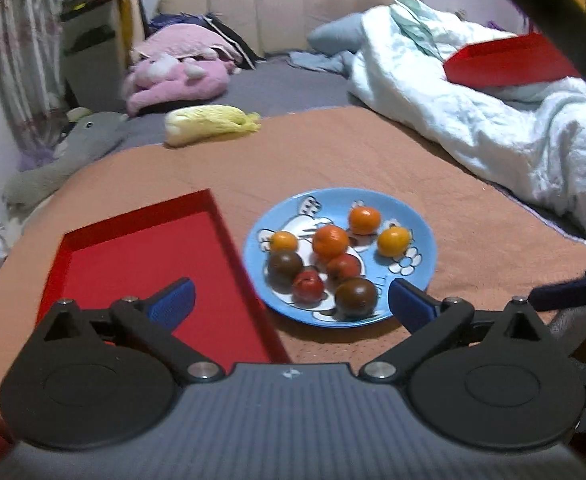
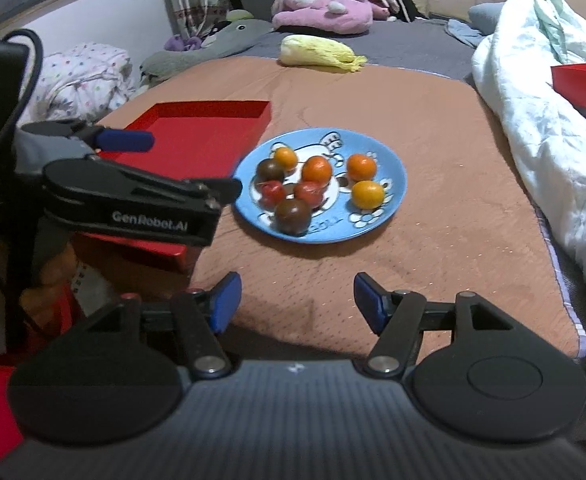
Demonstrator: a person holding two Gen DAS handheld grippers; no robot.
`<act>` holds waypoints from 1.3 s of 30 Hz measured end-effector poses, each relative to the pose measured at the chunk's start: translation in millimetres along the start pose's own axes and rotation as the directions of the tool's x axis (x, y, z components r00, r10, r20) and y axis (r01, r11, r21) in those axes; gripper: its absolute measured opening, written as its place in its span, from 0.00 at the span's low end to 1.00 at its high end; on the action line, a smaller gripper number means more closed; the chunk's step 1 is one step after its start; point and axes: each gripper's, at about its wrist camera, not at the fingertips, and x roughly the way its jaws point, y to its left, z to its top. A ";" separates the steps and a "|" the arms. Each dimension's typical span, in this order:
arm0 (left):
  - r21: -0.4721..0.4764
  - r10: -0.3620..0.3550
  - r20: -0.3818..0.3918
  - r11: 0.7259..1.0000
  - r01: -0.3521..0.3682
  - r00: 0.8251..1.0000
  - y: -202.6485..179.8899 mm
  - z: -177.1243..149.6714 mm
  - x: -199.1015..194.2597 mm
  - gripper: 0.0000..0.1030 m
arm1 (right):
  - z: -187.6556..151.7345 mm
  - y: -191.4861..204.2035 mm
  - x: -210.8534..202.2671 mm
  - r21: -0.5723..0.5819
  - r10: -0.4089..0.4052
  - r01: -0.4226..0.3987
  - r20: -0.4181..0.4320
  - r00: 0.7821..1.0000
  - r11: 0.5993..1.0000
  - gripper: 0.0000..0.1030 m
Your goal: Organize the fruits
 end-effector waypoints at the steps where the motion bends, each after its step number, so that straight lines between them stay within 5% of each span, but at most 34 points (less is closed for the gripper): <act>1: -0.023 -0.002 -0.004 1.000 0.002 1.000 3.1 -0.7 -2.8 1.00 | -0.7 3.3 -1.0 -0.005 0.004 -0.004 -0.001 1.000 1.000 0.63; 14: -0.083 -0.001 0.021 0.997 0.003 1.000 -2.3 -15.4 -42.3 1.00 | -2.6 26.3 -7.7 -0.051 0.030 -0.031 -0.010 0.999 0.998 0.63; 39: -0.056 -0.016 0.019 0.998 0.017 1.000 -8.7 -17.3 -39.1 1.00 | -1.1 28.7 -5.1 -0.047 0.024 -0.026 -0.033 0.999 0.999 0.64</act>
